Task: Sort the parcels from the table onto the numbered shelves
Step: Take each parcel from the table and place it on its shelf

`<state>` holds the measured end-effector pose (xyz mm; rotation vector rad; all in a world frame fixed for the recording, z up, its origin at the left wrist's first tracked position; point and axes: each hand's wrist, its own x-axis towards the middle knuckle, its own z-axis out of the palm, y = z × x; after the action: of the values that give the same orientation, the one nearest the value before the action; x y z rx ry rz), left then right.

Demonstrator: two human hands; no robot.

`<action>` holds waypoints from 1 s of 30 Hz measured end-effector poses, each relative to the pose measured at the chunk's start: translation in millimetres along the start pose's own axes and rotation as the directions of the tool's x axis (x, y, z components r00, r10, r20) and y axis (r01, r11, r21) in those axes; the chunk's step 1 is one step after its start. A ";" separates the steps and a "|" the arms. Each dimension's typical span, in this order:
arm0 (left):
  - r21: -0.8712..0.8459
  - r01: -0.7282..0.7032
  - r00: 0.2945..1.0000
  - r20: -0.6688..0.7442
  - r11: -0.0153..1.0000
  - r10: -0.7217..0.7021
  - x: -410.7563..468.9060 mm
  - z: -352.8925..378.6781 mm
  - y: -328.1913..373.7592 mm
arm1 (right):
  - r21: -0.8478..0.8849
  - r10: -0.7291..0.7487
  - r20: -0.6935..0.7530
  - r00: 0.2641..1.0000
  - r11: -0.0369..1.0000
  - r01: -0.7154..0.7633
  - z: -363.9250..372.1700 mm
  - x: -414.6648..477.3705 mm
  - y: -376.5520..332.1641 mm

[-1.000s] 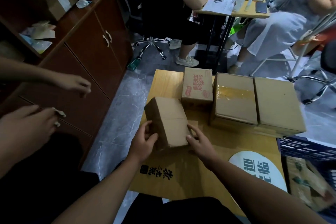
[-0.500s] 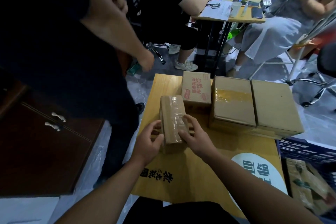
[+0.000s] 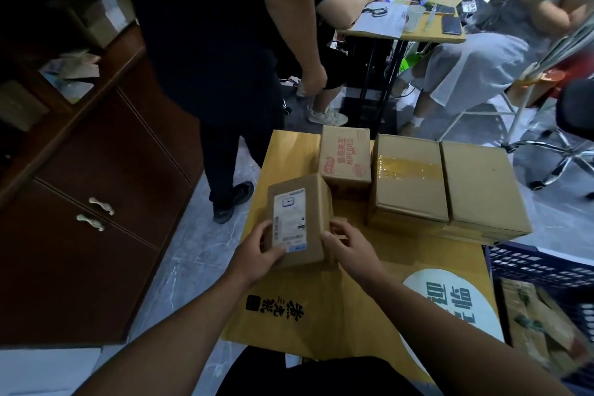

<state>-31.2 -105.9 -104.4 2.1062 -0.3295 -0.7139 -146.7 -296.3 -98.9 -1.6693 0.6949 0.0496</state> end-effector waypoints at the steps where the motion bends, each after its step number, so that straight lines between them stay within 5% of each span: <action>1: 0.020 -0.026 0.999 -0.034 0.999 0.027 -0.9 0.8 1.9 | 0.031 -0.001 0.006 1.000 1.000 0.001 1.2 -0.9 -0.8; 6: 0.098 -0.155 0.979 -0.116 0.983 0.166 -3.6 -3.5 6.6 | 0.233 0.020 0.074 0.997 0.972 -0.036 0.2 -4.1 -5.6; 13: 0.146 -0.309 0.937 -0.120 0.940 0.327 -2.8 -13.1 17.6 | 0.323 -0.007 -0.025 1.000 0.946 0.015 2.4 -8.4 -19.3; 22: 0.126 -0.537 0.843 0.051 0.834 0.535 4.1 -28.4 37.1 | 0.403 0.034 -0.273 0.961 0.912 0.082 13.3 -35.4 -23.3; 30: 0.122 -0.663 0.737 0.277 0.739 0.616 -15.5 -49.9 20.5 | 0.512 0.146 -0.504 0.851 0.844 0.159 71.7 -101.3 -14.9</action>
<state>-13.2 -78.1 -59.1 1.9062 -1.2486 -0.4934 -198.0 -188.6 -61.5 -1.1236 1.0068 -0.5913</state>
